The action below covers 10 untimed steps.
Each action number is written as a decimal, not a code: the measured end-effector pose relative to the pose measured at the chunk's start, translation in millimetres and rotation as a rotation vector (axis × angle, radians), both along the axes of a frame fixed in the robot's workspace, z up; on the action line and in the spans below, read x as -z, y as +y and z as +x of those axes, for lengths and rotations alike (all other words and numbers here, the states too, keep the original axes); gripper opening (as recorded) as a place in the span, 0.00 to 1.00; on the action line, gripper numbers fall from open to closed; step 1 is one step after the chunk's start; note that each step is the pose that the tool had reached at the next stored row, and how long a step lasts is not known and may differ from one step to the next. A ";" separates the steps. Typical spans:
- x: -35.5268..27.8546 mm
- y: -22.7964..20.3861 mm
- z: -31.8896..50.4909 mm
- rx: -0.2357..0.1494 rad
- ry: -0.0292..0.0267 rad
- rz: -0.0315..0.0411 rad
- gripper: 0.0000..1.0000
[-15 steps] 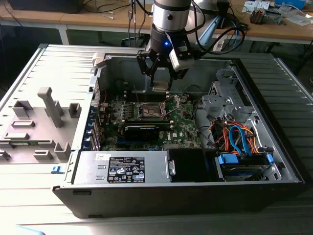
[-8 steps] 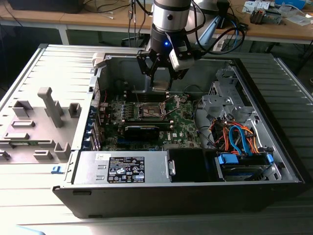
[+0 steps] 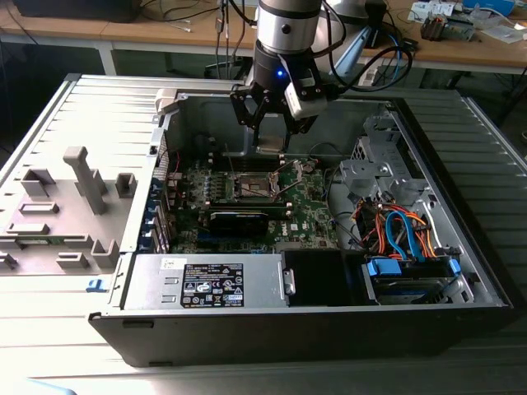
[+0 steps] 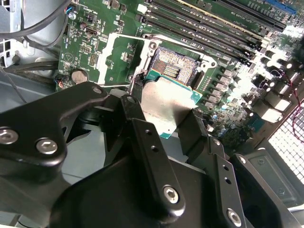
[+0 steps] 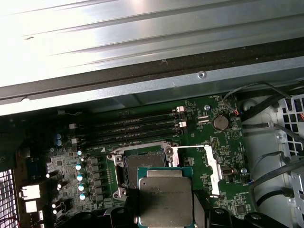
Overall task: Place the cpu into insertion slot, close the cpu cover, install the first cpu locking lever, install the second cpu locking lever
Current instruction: 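Place the cpu into insertion slot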
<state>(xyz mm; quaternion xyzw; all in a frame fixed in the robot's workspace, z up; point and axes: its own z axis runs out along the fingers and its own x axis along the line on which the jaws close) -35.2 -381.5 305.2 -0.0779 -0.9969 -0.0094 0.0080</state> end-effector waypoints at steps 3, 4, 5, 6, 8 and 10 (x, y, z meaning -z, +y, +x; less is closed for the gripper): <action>0.0 0.0 0.0 0.001 0.0000 0.0000 0.55; 0.0 0.0 0.0 0.002 0.0000 0.0000 0.55; 0.0 0.0 0.0 0.003 0.0000 0.0000 0.55; 0.0 0.0 0.0 0.003 0.0000 0.0000 0.55; 0.0 0.0 0.0 0.005 0.0000 0.0000 0.55; 0.0 0.0 0.0 0.006 0.0000 0.0000 0.55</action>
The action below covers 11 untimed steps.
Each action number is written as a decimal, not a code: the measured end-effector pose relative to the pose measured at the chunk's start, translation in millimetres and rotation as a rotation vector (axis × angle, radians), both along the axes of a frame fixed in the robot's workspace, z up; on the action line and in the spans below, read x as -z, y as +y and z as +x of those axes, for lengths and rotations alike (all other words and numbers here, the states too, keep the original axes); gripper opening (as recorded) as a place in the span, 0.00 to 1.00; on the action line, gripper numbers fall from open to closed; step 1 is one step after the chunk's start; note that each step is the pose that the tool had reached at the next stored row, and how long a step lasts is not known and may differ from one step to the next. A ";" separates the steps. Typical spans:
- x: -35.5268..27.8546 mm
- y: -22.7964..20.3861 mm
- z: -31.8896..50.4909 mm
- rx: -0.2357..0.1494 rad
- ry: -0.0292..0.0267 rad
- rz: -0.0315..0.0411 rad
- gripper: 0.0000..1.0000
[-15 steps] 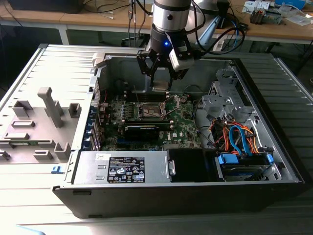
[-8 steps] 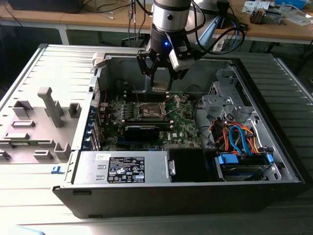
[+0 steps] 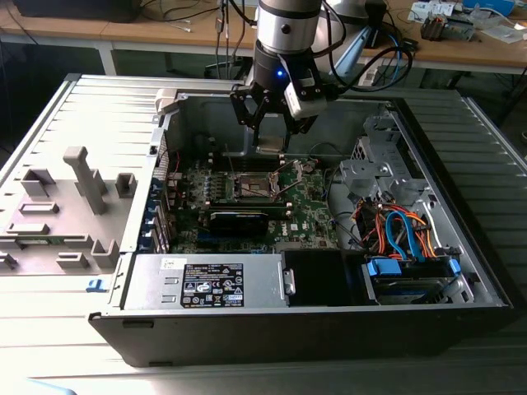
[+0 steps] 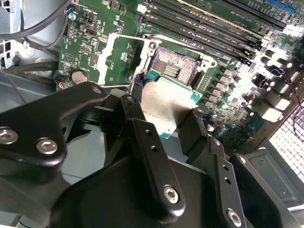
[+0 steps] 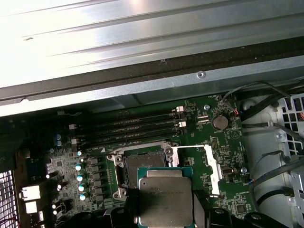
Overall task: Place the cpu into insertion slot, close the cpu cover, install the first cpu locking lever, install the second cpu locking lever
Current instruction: 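Place the cpu into insertion slot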
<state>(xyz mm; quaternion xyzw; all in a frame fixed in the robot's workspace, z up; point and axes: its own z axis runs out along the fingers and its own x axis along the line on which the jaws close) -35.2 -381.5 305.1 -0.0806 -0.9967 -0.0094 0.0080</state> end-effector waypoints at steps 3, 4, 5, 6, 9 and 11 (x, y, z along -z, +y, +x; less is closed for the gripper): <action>0.0 0.0 0.0 0.002 0.0000 -0.0001 0.55; 0.0 0.0 0.0 0.002 0.0000 0.0000 0.55; 0.0 0.0 0.0 0.003 0.0000 0.0000 0.55; 0.0 0.0 0.0 0.004 0.0000 0.0000 0.55; 0.1 0.0 0.0 0.007 -0.0001 0.0000 0.55; 0.2 0.0 0.0 0.011 0.0000 0.0000 0.55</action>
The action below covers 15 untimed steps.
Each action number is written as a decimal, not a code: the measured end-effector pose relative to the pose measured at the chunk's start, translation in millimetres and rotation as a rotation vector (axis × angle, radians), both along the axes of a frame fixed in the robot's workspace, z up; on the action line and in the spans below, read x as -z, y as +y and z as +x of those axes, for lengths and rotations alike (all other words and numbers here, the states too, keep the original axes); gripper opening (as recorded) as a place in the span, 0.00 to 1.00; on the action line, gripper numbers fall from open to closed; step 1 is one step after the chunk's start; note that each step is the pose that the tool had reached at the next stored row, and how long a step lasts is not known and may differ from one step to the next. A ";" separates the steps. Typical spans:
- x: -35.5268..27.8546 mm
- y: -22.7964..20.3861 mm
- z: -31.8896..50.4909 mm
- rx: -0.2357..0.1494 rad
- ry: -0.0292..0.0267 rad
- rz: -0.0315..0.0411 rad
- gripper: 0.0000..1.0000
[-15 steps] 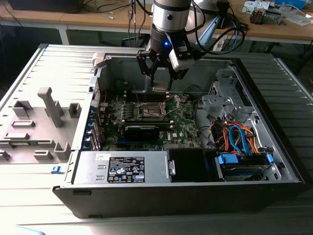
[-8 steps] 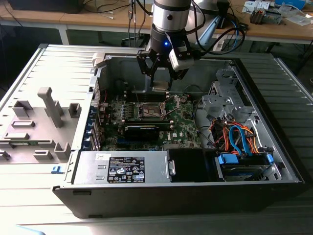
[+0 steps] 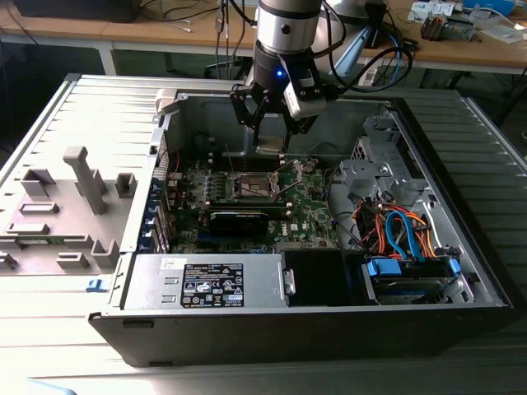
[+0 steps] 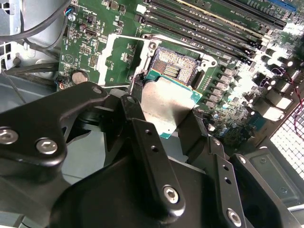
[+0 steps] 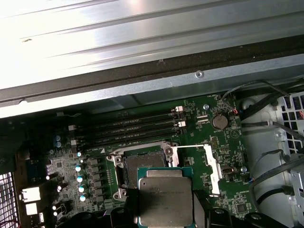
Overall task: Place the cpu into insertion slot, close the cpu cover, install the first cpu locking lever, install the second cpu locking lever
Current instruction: 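Place the cpu into insertion slot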
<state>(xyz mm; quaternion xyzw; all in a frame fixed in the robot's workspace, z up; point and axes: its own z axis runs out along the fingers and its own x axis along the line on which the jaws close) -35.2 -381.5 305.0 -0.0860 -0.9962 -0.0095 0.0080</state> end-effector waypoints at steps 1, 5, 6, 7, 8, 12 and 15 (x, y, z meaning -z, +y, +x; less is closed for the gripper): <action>0.0 0.0 0.0 0.000 0.0000 0.0000 0.55; 0.1 0.0 0.0 0.002 0.0000 0.0000 0.55; 0.1 0.0 0.0 0.002 0.0000 0.0000 0.55; 0.1 0.0 0.0 0.003 0.0000 0.0000 0.55; 0.1 0.0 0.0 0.003 0.0000 0.0000 0.55; 0.1 0.0 0.0 0.006 0.0000 0.0000 0.55; 0.1 0.0 0.0 0.007 0.0000 0.0000 0.55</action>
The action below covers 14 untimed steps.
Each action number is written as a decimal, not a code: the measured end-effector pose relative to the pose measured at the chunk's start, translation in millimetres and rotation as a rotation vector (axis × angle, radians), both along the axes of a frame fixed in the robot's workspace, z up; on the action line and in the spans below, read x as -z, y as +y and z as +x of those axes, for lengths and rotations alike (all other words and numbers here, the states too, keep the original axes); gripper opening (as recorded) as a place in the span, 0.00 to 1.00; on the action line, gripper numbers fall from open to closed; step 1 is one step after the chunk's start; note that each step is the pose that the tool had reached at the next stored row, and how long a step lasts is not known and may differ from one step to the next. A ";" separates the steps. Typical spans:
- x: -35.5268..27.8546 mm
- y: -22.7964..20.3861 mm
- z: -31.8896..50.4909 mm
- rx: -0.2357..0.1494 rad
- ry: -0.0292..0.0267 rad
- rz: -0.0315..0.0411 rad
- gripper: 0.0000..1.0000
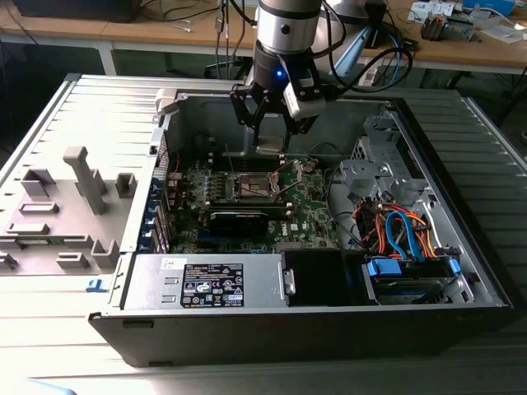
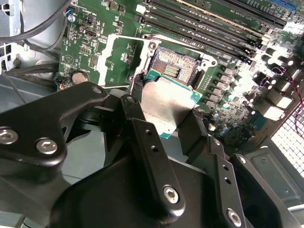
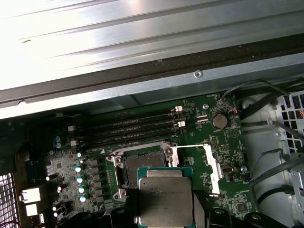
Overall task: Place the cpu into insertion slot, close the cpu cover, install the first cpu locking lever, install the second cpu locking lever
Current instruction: 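Place the cpu into insertion slot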
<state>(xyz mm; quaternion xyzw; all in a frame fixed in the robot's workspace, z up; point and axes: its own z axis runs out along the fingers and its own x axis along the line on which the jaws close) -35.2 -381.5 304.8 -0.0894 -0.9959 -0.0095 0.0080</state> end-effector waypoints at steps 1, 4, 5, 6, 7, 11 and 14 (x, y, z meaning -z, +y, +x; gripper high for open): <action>0.0 0.0 0.0 0.000 0.0000 0.0001 0.55; 0.0 0.0 0.0 0.004 0.0000 0.0000 0.55; 0.0 0.0 0.0 0.004 0.0000 0.0000 0.55; 0.0 0.0 0.0 0.005 0.0000 0.0000 0.55; 0.0 0.0 0.0 0.005 0.0000 0.0000 0.55; 0.0 0.0 0.0 0.007 0.0000 0.0000 0.55; 0.0 0.0 0.0 0.009 0.0000 0.0000 0.55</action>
